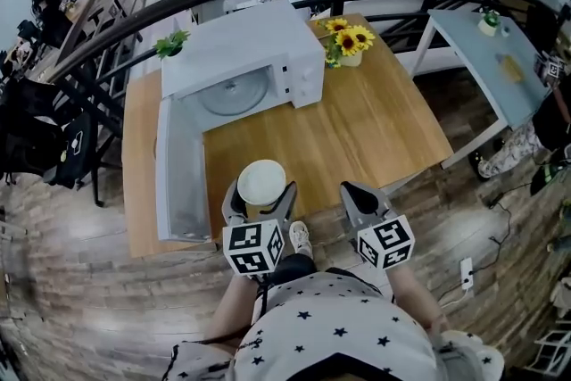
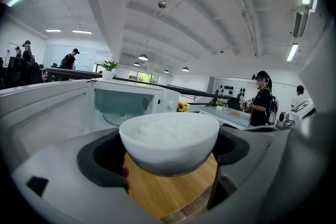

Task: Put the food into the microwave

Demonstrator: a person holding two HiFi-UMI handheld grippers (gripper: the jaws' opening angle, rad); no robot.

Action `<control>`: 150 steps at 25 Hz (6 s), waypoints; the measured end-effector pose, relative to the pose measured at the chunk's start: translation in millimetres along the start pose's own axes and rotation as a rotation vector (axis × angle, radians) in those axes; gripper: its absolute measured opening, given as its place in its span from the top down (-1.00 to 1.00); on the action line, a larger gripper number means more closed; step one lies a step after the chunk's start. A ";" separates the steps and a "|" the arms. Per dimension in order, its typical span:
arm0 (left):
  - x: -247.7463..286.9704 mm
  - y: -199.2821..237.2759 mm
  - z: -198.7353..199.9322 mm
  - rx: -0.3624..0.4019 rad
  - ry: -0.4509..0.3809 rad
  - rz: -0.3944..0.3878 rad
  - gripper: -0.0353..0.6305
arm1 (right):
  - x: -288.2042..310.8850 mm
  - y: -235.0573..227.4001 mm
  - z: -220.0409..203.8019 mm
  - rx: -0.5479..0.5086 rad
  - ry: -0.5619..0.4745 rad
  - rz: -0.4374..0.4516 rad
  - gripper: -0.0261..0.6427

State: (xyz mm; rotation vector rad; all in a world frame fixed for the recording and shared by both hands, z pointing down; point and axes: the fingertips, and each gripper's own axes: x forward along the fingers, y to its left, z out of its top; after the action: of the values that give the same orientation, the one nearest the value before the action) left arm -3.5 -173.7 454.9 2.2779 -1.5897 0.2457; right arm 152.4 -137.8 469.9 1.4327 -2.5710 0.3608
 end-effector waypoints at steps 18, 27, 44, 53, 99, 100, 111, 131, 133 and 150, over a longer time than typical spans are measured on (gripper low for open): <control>101.6 84.2 37.2 -0.021 0.026 0.072 -0.56 | 123.5 -27.2 41.7 -0.034 0.046 0.075 0.90; 148.1 118.0 46.7 -0.019 0.045 0.096 -0.56 | 176.1 -38.1 51.2 -0.034 0.059 0.101 0.90; 220.2 161.5 56.8 0.000 0.058 0.134 -0.56 | 234.9 -53.5 44.1 -0.015 0.114 0.126 0.90; 250.2 187.1 51.8 0.007 0.072 0.161 -0.56 | 253.6 -50.9 39.2 -0.017 0.141 0.152 0.90; 337.7 264.5 23.0 0.086 0.195 0.314 -0.56 | 292.8 -40.0 16.6 -0.010 0.228 0.211 0.90; 338.2 265.0 21.8 0.098 0.199 0.320 -0.56 | 293.2 -39.7 16.7 -0.010 0.227 0.211 0.90; 340.2 264.1 17.2 0.153 0.224 0.344 -0.56 | 287.4 -38.9 18.2 -0.012 0.217 0.202 0.90; 293.4 244.7 26.5 0.068 0.175 0.325 -0.56 | 259.4 -19.6 27.7 -0.035 0.169 0.219 0.90; 283.1 240.0 27.8 0.060 0.165 0.328 -0.56 | 253.8 -16.6 28.6 -0.038 0.162 0.222 0.90; 184.1 163.2 31.1 -0.026 0.090 0.261 -0.52 | 186.6 19.8 33.1 -0.089 0.107 0.298 0.90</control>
State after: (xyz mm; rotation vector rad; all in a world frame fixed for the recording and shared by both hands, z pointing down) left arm -92.2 -396.4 518.3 2.0071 -1.8283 0.3848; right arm 37.1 -288.7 486.0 0.9731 -2.6756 0.3481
